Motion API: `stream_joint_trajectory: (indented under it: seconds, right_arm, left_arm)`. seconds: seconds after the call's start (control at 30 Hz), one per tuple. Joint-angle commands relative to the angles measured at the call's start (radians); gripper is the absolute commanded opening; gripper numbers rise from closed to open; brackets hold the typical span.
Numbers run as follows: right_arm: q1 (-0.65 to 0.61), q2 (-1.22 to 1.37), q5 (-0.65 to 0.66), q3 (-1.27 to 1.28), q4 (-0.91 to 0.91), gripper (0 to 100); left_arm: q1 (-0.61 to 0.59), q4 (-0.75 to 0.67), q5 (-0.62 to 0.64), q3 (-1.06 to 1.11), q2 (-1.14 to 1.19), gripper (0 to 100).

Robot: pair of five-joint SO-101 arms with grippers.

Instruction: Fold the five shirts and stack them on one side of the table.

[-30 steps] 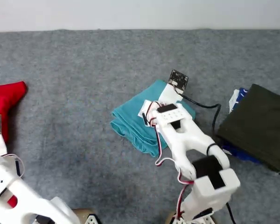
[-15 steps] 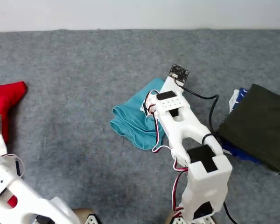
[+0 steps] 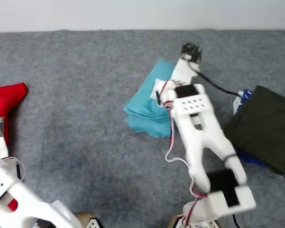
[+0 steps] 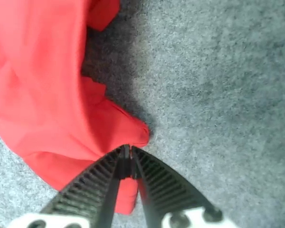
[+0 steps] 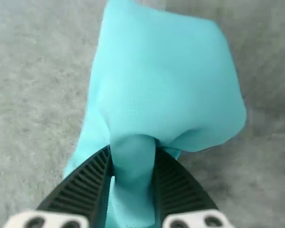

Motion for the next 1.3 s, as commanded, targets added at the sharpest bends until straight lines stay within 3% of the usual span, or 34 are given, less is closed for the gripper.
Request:
stream_joint_trajectory:
  seconds: [0.0,0.33,0.67,1.0,1.27]
  right_arm:
    - [0.038,-0.182,0.094,-0.037,0.084,0.8]
    - [0.188,-0.409,0.322,-0.123,0.381,0.8]
    - [0.412,-0.42,0.528,-0.381,0.631,0.8]
    - [0.645,-0.412,0.689,-0.367,0.598,0.8]
    - [0.785,-0.308,0.829,-0.186,0.355,0.8]
  left_arm:
    - [0.006,0.003,-0.011,-0.047,-0.017,2]
    - [0.006,0.003,-0.011,-0.041,-0.015,2]
    - [0.006,0.003,-0.011,-0.039,-0.015,2]
    - [0.054,0.009,-0.009,-0.039,-0.017,2]
    - [0.101,0.009,-0.008,-0.039,-0.015,2]
